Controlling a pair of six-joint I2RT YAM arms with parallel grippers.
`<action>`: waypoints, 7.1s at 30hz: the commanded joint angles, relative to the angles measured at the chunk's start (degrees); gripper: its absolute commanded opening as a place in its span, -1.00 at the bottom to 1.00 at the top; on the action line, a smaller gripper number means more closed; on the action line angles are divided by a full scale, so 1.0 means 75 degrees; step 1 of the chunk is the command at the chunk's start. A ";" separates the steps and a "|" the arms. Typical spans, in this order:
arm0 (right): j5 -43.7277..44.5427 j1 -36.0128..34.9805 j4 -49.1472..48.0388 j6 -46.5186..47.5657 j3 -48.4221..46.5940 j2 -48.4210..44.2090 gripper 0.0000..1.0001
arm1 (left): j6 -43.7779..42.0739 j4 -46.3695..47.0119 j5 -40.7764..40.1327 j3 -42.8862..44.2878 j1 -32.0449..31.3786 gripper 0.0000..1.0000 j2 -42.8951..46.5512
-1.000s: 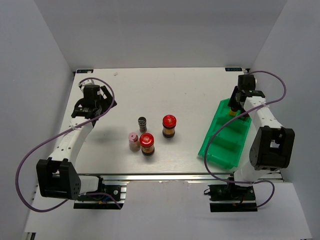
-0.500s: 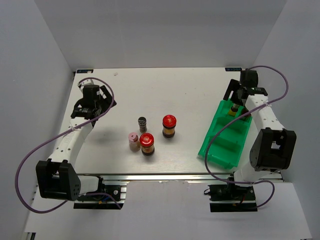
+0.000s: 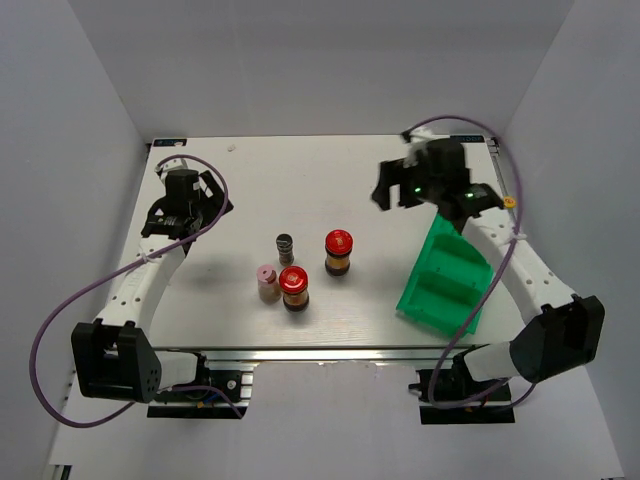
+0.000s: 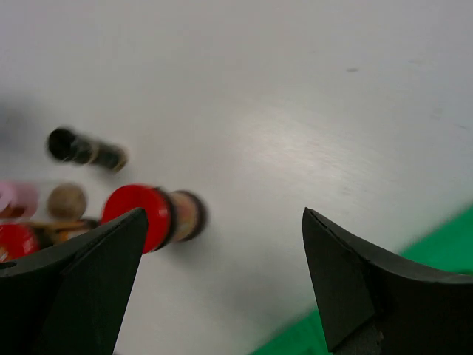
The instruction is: Organize the condiment bottles
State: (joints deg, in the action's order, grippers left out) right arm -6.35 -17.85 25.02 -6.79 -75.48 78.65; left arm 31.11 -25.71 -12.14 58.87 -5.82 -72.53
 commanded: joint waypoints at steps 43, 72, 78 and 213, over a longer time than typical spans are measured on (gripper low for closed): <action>0.3295 -0.3048 0.1784 -0.0899 -0.0389 -0.0395 -0.61 | -0.0187 0.0475 0.0412 -0.0232 0.0015 0.96 0.0284; 0.4328 0.2027 0.2020 -0.1966 0.2025 -0.2249 -0.69 | -0.0328 0.0663 0.0740 -0.0232 0.0015 0.97 0.0144; 0.4058 0.2541 0.1729 -0.2259 0.2575 -0.1886 -0.65 | -0.0328 0.0628 0.0588 -0.0232 0.0015 0.96 0.0120; 0.4890 -0.1034 0.2479 -0.1966 0.0935 -0.2178 -0.57 | -0.0305 0.0370 0.0517 -0.0303 0.0015 0.96 0.0237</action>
State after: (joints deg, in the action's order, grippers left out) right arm 26.24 -30.00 47.31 -20.03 -69.04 63.24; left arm 29.36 -23.51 -9.13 56.49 -5.82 -70.85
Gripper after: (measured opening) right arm 0.733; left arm 0.983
